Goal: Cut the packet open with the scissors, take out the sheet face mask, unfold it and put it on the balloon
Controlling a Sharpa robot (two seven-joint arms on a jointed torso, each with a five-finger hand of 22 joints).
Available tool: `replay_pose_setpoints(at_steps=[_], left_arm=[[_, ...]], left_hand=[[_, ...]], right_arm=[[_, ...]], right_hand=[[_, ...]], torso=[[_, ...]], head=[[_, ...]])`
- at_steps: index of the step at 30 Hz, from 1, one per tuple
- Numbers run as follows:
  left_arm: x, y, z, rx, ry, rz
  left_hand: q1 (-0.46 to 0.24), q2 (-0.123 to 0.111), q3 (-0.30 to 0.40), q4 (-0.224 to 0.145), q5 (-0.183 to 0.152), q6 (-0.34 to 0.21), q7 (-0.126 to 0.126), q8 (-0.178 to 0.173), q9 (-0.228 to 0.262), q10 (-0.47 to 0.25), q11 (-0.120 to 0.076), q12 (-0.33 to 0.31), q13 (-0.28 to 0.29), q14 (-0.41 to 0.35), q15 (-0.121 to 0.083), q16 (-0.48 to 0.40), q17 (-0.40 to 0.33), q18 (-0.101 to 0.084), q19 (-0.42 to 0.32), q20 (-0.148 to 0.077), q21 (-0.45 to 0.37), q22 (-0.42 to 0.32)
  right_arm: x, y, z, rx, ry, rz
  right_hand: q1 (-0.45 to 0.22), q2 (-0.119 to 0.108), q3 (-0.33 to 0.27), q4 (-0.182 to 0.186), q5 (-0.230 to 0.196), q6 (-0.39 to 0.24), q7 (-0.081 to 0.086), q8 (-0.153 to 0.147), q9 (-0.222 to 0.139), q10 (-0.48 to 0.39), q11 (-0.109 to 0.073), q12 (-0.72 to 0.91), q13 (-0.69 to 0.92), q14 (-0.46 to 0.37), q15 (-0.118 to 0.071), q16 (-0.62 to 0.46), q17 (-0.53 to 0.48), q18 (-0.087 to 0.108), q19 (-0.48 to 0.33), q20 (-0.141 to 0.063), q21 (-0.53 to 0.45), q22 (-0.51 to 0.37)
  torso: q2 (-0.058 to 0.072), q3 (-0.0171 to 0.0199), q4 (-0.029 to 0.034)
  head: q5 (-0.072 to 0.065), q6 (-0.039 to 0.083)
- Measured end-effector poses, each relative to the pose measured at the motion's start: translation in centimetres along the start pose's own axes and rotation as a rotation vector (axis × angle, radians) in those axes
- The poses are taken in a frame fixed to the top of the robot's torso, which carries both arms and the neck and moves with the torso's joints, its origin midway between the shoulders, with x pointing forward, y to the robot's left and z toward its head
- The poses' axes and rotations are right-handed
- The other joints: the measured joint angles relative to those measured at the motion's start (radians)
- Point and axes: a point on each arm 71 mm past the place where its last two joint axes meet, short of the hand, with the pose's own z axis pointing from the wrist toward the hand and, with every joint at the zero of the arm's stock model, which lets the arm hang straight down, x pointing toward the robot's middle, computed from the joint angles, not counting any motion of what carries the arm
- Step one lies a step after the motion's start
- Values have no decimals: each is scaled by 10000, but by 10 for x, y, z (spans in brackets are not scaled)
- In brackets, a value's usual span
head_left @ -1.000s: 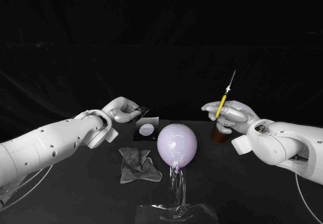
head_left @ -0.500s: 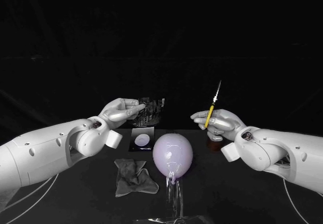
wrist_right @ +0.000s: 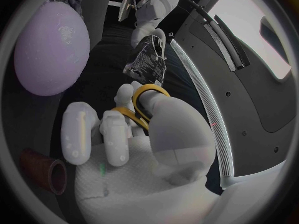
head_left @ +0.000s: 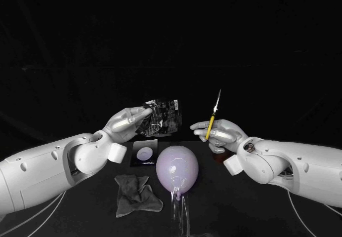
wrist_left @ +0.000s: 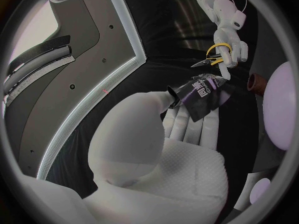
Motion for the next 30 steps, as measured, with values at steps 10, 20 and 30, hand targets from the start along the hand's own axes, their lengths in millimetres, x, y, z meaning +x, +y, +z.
replay_pose_setpoints(at_steps=[10,20,30], left_arm=[[3,1,4,46,301,-347],[2,1,3,-1,374,-332],[3,2,3,-93,522,-324]], left_hand=[[-8,-9,0,-1,0,-17,-14,62,51,-1,1,0,0,66,-2,0,12,-3,90,-19,0,-2],[-9,-11,28,-30,-1,-35,-31,63,52,-1,1,0,0,66,-2,-1,12,-8,89,-18,0,-2],[-23,-25,26,-30,-19,-52,-47,81,56,36,-36,0,1,109,-32,-1,21,-12,124,-53,-1,-3]], right_arm=[[15,7,-8,-222,394,239],[20,16,-12,-413,509,450],[19,18,-8,-458,357,480]], right_hand=[[95,-93,-660,100,0,-3,-3,-216,-1032,0,0,0,3,35,-36,9,2,-3,1,-99,-4,2],[131,-129,-785,124,0,-17,-17,-214,-1187,0,0,1,8,35,-36,8,9,-4,0,-98,-6,-5],[131,-129,-873,149,0,-23,-24,-213,-1225,0,0,23,7,35,-36,1,8,-5,-1,-97,-7,-4]], torso=[[-12,6,5],[-12,-10,11],[-4,-25,39]], head=[[-268,26],[-361,35],[-395,41]])
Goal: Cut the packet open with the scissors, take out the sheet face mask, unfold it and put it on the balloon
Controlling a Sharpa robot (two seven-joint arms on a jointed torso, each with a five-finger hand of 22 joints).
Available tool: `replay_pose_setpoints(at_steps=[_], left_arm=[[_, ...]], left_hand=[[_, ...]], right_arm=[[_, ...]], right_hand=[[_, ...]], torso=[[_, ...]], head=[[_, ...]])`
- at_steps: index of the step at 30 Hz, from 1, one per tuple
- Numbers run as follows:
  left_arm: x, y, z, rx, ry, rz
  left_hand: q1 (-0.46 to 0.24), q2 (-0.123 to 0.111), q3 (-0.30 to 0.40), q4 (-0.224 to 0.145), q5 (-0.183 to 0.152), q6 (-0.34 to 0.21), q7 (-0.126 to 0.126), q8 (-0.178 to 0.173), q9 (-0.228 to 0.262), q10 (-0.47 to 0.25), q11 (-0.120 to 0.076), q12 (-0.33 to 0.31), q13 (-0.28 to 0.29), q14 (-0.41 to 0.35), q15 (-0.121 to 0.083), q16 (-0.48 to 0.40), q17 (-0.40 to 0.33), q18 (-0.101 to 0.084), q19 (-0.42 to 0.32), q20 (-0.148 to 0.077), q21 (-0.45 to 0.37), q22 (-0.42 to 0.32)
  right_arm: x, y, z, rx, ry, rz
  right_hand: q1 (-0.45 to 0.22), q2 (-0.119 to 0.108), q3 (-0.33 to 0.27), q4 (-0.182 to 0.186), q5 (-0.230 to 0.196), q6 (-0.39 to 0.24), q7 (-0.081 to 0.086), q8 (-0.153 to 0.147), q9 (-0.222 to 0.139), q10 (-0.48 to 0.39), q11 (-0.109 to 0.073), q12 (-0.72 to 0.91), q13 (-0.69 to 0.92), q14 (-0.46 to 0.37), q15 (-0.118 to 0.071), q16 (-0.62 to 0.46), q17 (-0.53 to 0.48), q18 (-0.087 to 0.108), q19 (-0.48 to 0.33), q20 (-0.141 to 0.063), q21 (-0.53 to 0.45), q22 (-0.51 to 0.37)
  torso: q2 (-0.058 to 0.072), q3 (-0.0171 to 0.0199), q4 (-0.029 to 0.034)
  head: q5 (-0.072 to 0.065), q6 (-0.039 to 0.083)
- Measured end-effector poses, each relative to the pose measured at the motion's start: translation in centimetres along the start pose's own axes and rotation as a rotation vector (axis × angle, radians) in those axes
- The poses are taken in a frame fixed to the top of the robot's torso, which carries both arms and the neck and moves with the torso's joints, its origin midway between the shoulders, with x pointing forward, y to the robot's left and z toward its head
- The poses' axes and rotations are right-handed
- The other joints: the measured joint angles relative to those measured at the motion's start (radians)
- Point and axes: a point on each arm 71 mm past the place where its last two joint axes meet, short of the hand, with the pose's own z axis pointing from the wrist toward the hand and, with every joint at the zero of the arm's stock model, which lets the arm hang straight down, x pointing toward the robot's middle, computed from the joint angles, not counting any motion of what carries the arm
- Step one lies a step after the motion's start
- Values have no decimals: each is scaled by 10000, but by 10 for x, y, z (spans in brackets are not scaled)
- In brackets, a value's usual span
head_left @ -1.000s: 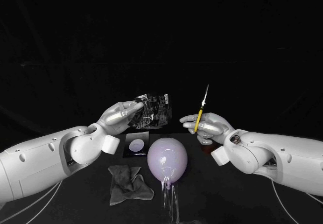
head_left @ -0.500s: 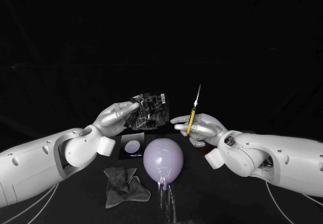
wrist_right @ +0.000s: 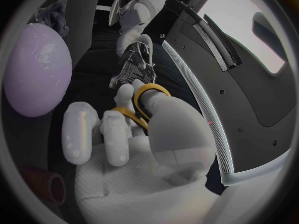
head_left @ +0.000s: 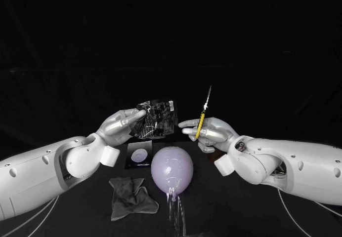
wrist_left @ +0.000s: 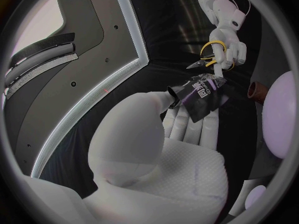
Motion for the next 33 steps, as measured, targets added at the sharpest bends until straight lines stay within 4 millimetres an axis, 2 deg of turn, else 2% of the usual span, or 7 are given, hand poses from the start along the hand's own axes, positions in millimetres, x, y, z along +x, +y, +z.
replay_pose_setpoints(at_steps=[14,22,24,28,33], left_arm=[[0,0,-2,-93,136,3],[2,0,-2,-149,231,-23],[2,1,-2,-165,254,-30],[3,1,-1,-204,302,-45],[4,2,-1,-249,346,-58]], left_hand=[[-95,11,27,-29,-12,-23,-19,33,1,34,36,0,0,68,-9,0,8,-72,0,0,0,-11],[-90,16,25,-28,19,-26,6,33,88,34,36,0,0,68,-8,0,8,-77,36,-36,-1,-12],[-88,18,25,-28,19,-26,6,33,90,33,36,0,0,67,-7,0,7,-79,36,-36,-1,-11],[-84,21,24,-28,19,-26,6,32,134,69,1,0,0,67,-7,0,7,-80,36,-36,0,-11],[-73,33,23,-28,19,-27,6,39,134,69,1,0,0,67,-7,0,6,-81,35,-36,-1,-21]], right_arm=[[-7,-2,6,30,-296,-57],[0,-1,10,-3,-158,-24],[3,-1,11,-14,-104,-12],[7,0,13,-34,-5,5],[14,1,14,-53,167,35]], right_hand=[[53,54,-91,17,0,-11,-11,1,26,0,0,15,-7,-2,75,7,-8,-2,-2,2,-1,6],[55,57,-136,28,0,-11,-11,1,57,0,0,15,-2,-38,111,6,-4,-9,-39,39,-9,3],[131,134,-149,15,0,-11,-11,1,96,0,0,15,-1,-12,137,6,1,-11,-39,39,-10,1],[130,134,-188,33,0,-12,-11,61,157,0,0,16,1,-11,153,1,1,-23,-74,76,-10,-3],[317,321,-188,33,0,-12,-12,103,246,0,0,16,1,-6,215,-1,0,-62,-67,145,-11,-2]], torso=[[4,7,-9],[3,12,-24],[3,13,-23],[3,14,-22],[1,15,-23]], head=[[48,-24],[55,-30],[46,-30],[21,-57],[17,-67]])
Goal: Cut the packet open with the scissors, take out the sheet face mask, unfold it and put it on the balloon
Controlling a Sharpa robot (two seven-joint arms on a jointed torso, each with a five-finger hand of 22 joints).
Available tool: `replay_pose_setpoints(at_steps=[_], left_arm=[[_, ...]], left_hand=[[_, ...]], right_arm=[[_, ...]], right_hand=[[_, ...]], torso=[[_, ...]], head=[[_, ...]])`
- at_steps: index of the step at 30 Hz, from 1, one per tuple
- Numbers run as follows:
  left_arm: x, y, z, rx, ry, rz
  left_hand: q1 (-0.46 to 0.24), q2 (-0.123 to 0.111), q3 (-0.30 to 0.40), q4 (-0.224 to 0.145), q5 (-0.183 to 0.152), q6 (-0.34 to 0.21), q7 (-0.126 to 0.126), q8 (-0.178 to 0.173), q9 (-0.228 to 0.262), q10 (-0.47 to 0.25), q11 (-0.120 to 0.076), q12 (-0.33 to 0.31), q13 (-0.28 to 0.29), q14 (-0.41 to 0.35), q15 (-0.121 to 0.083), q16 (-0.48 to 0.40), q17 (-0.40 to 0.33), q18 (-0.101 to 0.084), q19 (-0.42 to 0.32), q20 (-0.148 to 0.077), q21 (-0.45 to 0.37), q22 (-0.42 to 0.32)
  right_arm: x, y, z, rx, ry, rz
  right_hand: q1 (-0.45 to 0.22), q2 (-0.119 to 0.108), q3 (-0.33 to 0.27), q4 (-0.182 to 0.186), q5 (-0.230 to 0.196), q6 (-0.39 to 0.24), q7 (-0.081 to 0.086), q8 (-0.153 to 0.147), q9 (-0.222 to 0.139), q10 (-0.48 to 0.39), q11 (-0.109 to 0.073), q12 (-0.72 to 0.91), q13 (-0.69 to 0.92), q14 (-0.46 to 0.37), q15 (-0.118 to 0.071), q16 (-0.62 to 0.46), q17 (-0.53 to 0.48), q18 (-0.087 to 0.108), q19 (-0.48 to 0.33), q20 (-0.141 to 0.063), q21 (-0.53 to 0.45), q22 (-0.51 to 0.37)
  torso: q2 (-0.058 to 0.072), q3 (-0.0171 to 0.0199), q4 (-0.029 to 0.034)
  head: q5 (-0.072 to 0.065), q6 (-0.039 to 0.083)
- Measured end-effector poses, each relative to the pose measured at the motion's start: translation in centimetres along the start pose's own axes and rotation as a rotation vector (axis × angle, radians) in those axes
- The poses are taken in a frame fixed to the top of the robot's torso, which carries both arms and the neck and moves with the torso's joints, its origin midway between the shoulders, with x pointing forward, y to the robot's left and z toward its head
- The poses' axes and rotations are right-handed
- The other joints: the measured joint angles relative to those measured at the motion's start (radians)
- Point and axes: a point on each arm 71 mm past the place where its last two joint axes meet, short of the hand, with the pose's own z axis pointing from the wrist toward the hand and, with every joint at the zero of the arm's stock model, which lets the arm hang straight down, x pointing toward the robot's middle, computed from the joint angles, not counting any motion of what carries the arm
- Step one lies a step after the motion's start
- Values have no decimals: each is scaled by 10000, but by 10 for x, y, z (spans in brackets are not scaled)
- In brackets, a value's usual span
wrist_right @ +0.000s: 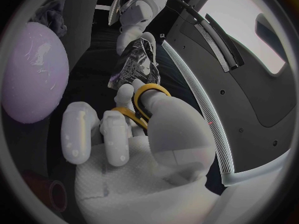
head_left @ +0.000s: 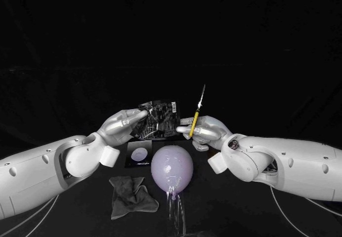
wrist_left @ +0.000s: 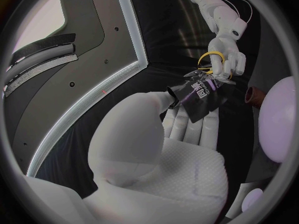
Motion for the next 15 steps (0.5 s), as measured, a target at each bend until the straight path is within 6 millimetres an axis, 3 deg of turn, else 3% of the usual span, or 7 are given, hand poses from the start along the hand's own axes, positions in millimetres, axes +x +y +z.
replay_pose_setpoints(at_steps=[5,9,10,13,15], left_arm=[[-1,0,0,-44,-3,6],[-1,1,0,-80,-11,12],[-1,1,0,-87,-10,13],[-2,1,1,-105,-9,13],[-2,1,1,-112,-8,14]], left_hand=[[0,0,-10,-10,0,-2,-1,30,-1,0,0,0,0,-1,0,0,-1,-3,0,0,0,0],[0,-1,-11,-10,0,-4,-2,29,-1,-1,1,0,0,-1,1,0,-1,-33,0,0,0,0],[0,-1,-11,-10,0,-4,-3,29,-1,-1,1,0,0,-1,1,0,0,-45,0,0,0,0],[0,-1,-11,-10,-1,-5,-4,29,-1,-1,1,0,0,-1,1,0,8,23,-1,0,0,0],[0,-1,-11,-10,-1,-5,-4,29,0,-1,1,0,0,-1,1,0,8,54,-1,1,0,0]], right_arm=[[5,0,2,-15,115,12],[8,1,3,-24,186,19],[8,1,3,-27,207,23],[11,1,3,-38,273,35],[12,1,3,-42,298,37]], right_hand=[[53,55,-29,-28,0,0,0,1,42,0,0,0,-2,-33,37,-21,0,-1,-4,4,-14,3],[91,115,-138,53,0,0,0,427,670,0,0,0,-6,-16,166,2,-6,-4,-10,104,-37,6],[73,133,-169,83,0,41,41,528,713,0,0,0,-8,-14,206,6,-7,-4,18,133,-37,6],[-15,233,-250,163,0,367,367,754,731,0,0,0,-8,-15,305,9,-9,-4,-4,221,-37,7],[-16,408,-280,217,0,539,539,976,755,33,32,1,-8,-15,306,9,-8,-4,-4,221,-37,8]], torso=[[-5,2,-5],[-5,2,1],[-5,1,1],[-4,0,1],[-1,-2,1]], head=[[-8,-19],[-11,-20],[-11,-17],[-1,-14],[2,-13]])
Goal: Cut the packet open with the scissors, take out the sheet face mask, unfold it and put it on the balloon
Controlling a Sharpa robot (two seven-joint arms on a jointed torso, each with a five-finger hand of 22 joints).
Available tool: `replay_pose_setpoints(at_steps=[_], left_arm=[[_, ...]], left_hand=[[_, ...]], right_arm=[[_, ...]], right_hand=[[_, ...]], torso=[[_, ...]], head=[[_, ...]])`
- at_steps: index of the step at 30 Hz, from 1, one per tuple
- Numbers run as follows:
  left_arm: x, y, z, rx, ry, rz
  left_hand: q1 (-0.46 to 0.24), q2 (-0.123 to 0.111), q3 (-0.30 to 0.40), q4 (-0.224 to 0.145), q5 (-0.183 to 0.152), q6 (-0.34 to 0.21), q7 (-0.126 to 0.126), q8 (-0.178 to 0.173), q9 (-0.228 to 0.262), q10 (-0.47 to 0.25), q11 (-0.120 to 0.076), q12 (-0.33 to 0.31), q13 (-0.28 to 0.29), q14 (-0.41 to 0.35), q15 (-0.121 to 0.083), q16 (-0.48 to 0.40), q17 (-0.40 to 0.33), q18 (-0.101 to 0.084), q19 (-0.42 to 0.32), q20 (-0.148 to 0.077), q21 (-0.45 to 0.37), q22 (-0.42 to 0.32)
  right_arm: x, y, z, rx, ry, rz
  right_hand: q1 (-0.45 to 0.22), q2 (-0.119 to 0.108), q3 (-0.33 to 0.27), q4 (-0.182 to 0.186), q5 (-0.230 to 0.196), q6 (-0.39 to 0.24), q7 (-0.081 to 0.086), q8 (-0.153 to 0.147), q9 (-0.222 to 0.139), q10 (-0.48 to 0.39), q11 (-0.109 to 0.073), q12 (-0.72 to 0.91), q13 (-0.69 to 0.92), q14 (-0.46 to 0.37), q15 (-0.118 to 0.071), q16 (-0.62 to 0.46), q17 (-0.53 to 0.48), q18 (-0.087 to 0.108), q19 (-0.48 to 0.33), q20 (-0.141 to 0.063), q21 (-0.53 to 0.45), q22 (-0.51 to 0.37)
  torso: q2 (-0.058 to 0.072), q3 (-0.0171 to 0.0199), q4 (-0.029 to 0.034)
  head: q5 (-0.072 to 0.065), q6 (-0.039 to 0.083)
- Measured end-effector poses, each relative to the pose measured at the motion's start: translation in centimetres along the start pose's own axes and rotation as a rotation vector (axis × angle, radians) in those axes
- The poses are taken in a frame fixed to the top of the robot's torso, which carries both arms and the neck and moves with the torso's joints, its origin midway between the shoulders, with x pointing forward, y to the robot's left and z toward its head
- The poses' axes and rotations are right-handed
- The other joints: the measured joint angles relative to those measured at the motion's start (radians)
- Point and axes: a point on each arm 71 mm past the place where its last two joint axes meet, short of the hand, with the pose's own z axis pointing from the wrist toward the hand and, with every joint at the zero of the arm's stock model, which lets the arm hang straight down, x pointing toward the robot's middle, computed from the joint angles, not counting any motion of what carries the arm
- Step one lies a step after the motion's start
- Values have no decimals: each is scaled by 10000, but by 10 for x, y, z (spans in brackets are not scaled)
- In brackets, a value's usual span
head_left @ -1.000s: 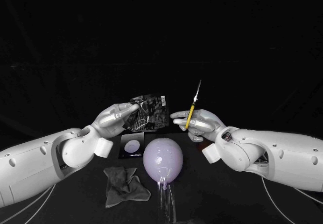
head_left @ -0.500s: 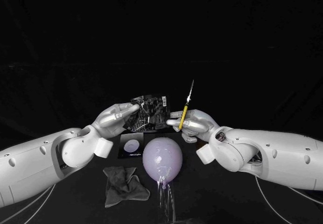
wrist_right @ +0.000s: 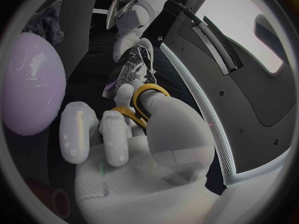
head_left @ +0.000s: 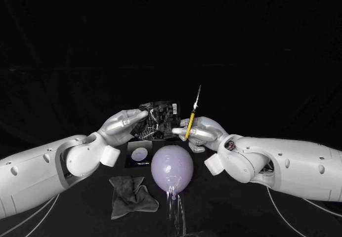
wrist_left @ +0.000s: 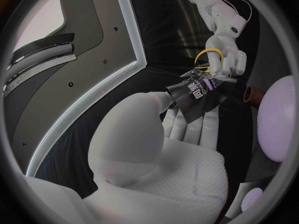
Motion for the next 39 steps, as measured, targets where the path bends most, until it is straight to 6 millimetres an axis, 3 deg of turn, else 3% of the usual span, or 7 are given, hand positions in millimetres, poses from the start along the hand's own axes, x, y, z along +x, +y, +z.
replay_pose_setpoints(at_steps=[3,7,16,22,29,33,39], left_arm=[[0,1,1,-14,13,-3],[1,1,2,-39,37,-6],[1,2,2,-124,61,10],[1,2,2,-223,65,16],[1,4,2,-379,-12,59],[0,4,2,-445,-107,102],[-2,5,2,-504,-304,183]], left_hand=[[0,-1,0,0,0,-1,-1,0,4,0,0,0,0,0,0,0,0,0,0,0,0,0],[-1,-2,0,0,0,-2,-2,0,12,-1,1,0,0,-1,1,0,0,1,0,0,0,0],[-3,-3,1,1,-31,-26,14,0,15,-1,1,0,0,-1,1,0,-1,-4,0,1,0,-26],[-277,-235,31,27,56,-403,240,-148,59,-333,269,-40,-29,-184,181,-167,-47,-10,-133,131,-127,-151],[-1848,-1580,-1672,949,40,-1438,-46,-775,-201,-1241,591,-42,-15,-846,512,-542,-135,-20,-1058,516,-845,-433],[-2563,-1684,-2585,1030,40,-1776,-88,-965,-270,-1623,713,-42,-10,-1290,637,-779,-207,-102,-1636,567,-1249,-447],[-3367,-1298,-4203,1031,40,-2261,-157,-1181,-446,-1993,807,-41,-8,-1724,788,-962,-273,-435,-2219,585,-1630,-447]], right_arm=[[1,0,0,-4,19,-6],[1,0,0,-14,20,-23],[1,1,0,-56,-90,-97],[1,1,-1,-67,-290,-219],[-2,1,-2,-48,-645,-438],[-4,1,-2,-9,-899,-577],[-9,1,-3,65,-1363,-777]], right_hand=[[-64,199,32,147,0,330,-13,316,53,78,77,0,1,-5,-2,0,0,0,0,0,-50,0],[-62,540,105,381,0,1071,-358,767,183,203,196,0,3,-2,-231,0,2,-1,-3,-3,-80,-1],[-262,817,312,669,-1,1540,-599,1000,265,249,175,39,7,0,-404,-3,9,-4,-88,-208,-146,-8],[-326,881,324,681,-9,1627,-627,1170,427,272,180,75,8,-1,-472,-7,8,-8,-72,-294,-185,-7],[-355,910,338,695,-28,1630,-631,1318,496,275,178,76,6,-9,-552,-9,7,-10,-107,-331,-186,-2],[-368,923,338,695,-43,1630,-631,1371,496,275,178,76,3,-11,-554,-27,1,-12,-72,-365,-186,0],[-377,932,339,695,-45,1630,-631,1431,497,275,178,115,0,-12,-553,0,0,-12,-72,-365,-186,-1]], torso=[[1,-1,0],[0,-1,0],[-2,-1,0],[-2,-1,3],[-4,-1,4],[-5,-1,6],[-5,-1,1]], head=[[3,1],[10,1],[22,11],[54,37],[86,68],[88,83],[87,114]])
